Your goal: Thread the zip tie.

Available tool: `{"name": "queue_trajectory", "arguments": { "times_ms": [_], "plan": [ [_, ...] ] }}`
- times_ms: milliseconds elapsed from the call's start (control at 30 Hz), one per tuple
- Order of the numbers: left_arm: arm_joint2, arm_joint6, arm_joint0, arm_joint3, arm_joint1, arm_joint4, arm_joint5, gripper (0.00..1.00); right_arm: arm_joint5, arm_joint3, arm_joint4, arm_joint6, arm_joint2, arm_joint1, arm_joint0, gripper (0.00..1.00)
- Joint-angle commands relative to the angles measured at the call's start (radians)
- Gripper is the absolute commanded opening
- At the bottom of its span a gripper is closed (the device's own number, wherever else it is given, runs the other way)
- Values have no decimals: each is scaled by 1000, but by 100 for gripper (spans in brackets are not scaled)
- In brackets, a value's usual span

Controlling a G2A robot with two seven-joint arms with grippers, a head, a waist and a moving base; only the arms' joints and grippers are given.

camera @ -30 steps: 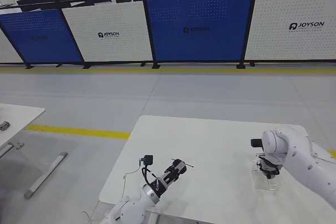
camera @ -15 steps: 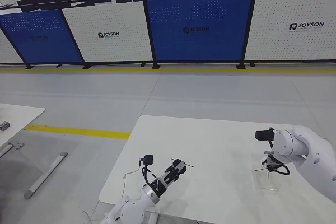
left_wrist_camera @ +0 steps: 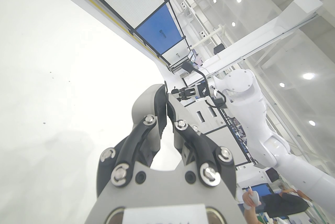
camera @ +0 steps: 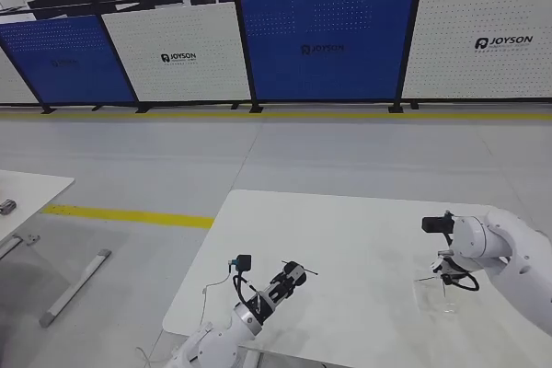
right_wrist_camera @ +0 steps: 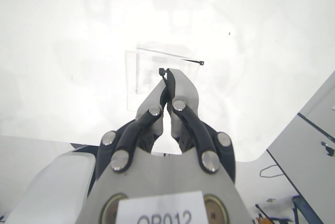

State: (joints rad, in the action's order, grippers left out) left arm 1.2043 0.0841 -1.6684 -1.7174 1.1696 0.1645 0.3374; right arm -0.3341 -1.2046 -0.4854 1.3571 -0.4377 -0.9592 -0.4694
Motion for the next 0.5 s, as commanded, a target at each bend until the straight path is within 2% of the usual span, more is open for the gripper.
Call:
{"name": "queue_trajectory", "arguments": {
  "times_ms": [0, 233, 467],
  "plan": [
    [0, 0, 0, 0, 0, 0, 0, 0, 10, 10, 0, -11, -4, -2, -7, 0],
    [0, 0, 0, 0, 0, 0, 0, 0, 43, 72, 9, 33, 4, -33, 6, 0],
    [0, 0, 0, 0, 0, 0, 0, 0, 72, 162, 22, 33, 33, -77, 25, 0]
  ]
}}
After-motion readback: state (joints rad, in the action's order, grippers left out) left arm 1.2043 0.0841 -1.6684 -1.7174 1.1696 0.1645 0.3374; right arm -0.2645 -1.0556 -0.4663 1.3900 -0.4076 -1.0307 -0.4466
